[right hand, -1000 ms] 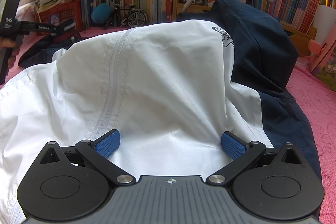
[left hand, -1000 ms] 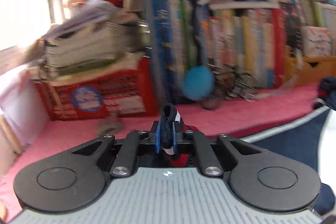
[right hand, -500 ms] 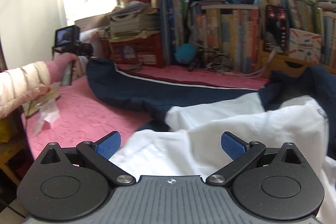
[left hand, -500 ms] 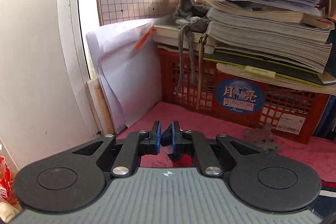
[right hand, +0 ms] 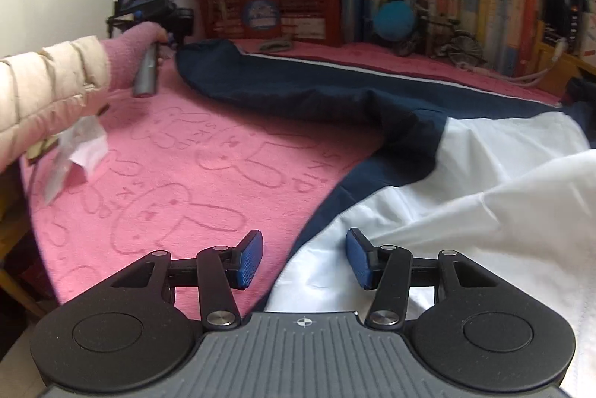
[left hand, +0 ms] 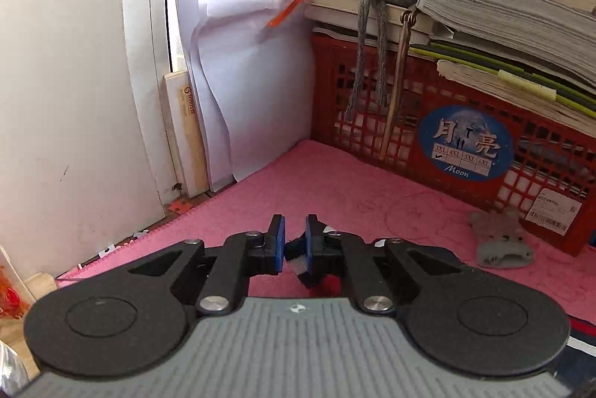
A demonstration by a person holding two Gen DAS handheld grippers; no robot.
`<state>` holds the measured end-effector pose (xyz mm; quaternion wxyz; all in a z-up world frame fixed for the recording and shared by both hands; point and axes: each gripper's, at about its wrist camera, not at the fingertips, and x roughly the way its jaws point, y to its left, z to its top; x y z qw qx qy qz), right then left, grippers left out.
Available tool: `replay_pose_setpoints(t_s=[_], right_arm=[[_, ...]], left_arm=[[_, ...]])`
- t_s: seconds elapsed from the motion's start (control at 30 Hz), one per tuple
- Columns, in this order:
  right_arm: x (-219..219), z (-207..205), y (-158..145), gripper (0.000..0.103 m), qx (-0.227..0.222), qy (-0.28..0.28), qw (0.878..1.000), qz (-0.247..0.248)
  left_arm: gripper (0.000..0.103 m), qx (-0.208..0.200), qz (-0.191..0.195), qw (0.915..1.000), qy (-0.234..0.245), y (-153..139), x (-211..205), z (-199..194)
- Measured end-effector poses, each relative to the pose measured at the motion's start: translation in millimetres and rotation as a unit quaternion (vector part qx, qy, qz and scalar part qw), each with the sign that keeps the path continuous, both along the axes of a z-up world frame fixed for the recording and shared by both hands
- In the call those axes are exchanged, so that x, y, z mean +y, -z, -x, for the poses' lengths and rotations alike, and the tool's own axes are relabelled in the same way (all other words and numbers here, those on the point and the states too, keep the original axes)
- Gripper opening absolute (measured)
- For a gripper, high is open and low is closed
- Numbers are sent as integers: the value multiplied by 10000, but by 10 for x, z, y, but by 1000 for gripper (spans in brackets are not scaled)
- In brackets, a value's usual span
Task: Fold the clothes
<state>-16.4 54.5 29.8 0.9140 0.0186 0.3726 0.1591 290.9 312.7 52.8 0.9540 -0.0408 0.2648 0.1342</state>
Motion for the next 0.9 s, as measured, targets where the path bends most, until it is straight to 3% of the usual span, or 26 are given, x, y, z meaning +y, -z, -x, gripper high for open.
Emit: replay_pose_setpoints(t_s=[0.1,0.2,0.27,0.33,0.37,0.47,0.53,0.6,0.67,0.73,0.8,0.9], right_arm=[[91,8,-47,61,-103,-391,9992,-14],[-264,43,-146,63,82,-393,9957,-836],[-610,113,-236,68,124,-212,9911,-1309],[-1035,207,-394,77,-144,328,9909,-1298],[-1247,250,-470,84,-342,711,9908,-1100],[-1851,325,-668,87,-901,1889,9776,-228],[-2185,294,-753,93,-1199,2468,9605,461],[-2348,97,-738,95,-1364,2658,9456,1291],[-2493,-117,-713,95,-1500,2797,9241,2126],[-2591,-388,-625,98,-1500,2724,9140,2606],[-2696,-658,-544,99,-1433,2629,9083,2923],[-2910,-1112,-408,100,-1006,2530,9151,2974]], left_arm=[[13,-204,5,9993,322,-175,-138,223],[22,-408,9,9971,644,-350,-276,447],[26,-571,34,9934,995,-490,-424,623],[27,-733,92,9848,1574,-634,-647,850],[28,-798,126,9784,1905,-694,-766,974],[33,-888,-6,9545,2848,-780,-1241,1350],[35,-632,254,9299,3613,-697,-1614,1525],[37,-367,519,8982,4351,-612,-1987,1697],[37,-49,511,8780,4760,-437,-2345,1771],[37,233,159,8701,4921,-185,-2683,1831],[37,531,-139,8703,4894,34,-2872,1832],[39,834,-329,8837,4594,271,-2872,1687]])
